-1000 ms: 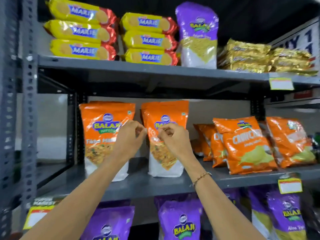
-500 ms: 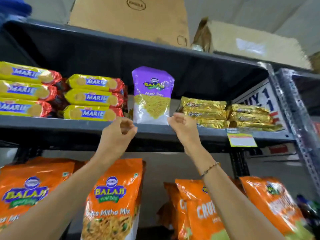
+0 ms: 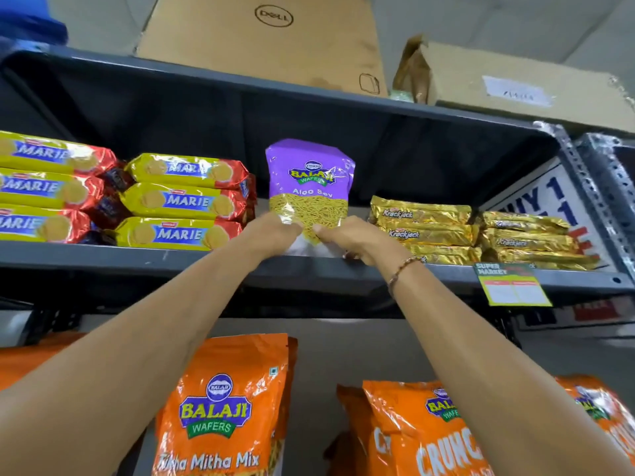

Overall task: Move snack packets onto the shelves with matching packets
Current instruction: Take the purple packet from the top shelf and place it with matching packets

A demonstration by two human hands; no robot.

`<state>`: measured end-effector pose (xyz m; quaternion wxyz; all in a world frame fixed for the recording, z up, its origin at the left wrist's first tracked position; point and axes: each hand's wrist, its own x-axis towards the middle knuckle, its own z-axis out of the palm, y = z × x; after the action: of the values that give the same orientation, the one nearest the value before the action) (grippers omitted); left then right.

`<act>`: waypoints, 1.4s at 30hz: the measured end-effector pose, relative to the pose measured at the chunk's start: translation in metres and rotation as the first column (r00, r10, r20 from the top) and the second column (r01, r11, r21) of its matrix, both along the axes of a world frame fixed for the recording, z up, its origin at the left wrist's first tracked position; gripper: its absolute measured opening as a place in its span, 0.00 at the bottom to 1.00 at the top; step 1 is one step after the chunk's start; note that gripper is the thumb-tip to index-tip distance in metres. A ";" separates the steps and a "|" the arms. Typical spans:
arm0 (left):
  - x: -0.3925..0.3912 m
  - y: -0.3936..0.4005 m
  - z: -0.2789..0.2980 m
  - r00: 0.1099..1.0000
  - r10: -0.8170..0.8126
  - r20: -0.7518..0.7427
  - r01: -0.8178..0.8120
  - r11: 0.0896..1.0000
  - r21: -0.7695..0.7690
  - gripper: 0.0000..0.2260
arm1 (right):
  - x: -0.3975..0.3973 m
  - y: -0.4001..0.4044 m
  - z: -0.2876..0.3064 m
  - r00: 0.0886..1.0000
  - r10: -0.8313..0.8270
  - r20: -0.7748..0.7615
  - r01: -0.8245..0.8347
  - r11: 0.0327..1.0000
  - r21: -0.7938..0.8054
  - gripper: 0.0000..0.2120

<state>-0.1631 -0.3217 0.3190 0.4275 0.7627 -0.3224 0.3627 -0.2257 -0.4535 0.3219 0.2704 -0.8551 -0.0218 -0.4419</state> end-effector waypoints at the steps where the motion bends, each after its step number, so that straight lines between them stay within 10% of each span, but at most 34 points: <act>1: -0.001 0.002 0.003 0.998 -0.026 -0.053 0.027 0.999 0.021 0.23 | -0.001 -0.003 0.001 1.000 0.025 0.003 -0.025 0.999 0.020 0.17; 8: -0.006 0.009 0.005 0.978 -0.135 -0.159 0.134 0.991 -0.014 0.10 | -0.003 -0.012 -0.002 0.973 0.210 0.099 -0.226 0.955 0.194 0.16; 21: -0.061 0.037 -0.015 0.756 -0.616 -0.220 0.544 0.780 -0.310 0.21 | -0.066 -0.010 -0.022 0.912 0.258 0.319 -0.320 0.934 0.159 0.32; 27: -0.097 0.063 -0.066 0.737 -0.650 -0.186 0.582 0.750 -0.314 0.18 | -0.101 0.014 -0.067 0.915 0.217 0.341 -0.296 0.934 0.199 0.43; 42: -0.146 0.113 -0.269 0.699 -0.666 -0.261 0.524 0.725 -0.447 0.22 | -0.171 0.068 -0.266 0.952 0.197 0.232 -0.280 0.868 0.410 0.30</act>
<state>-0.3090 -0.2085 0.0503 0.7038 0.5862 -0.3920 0.0861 -0.3968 -0.3860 0.0555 0.5052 -0.7186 -0.0525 -0.4750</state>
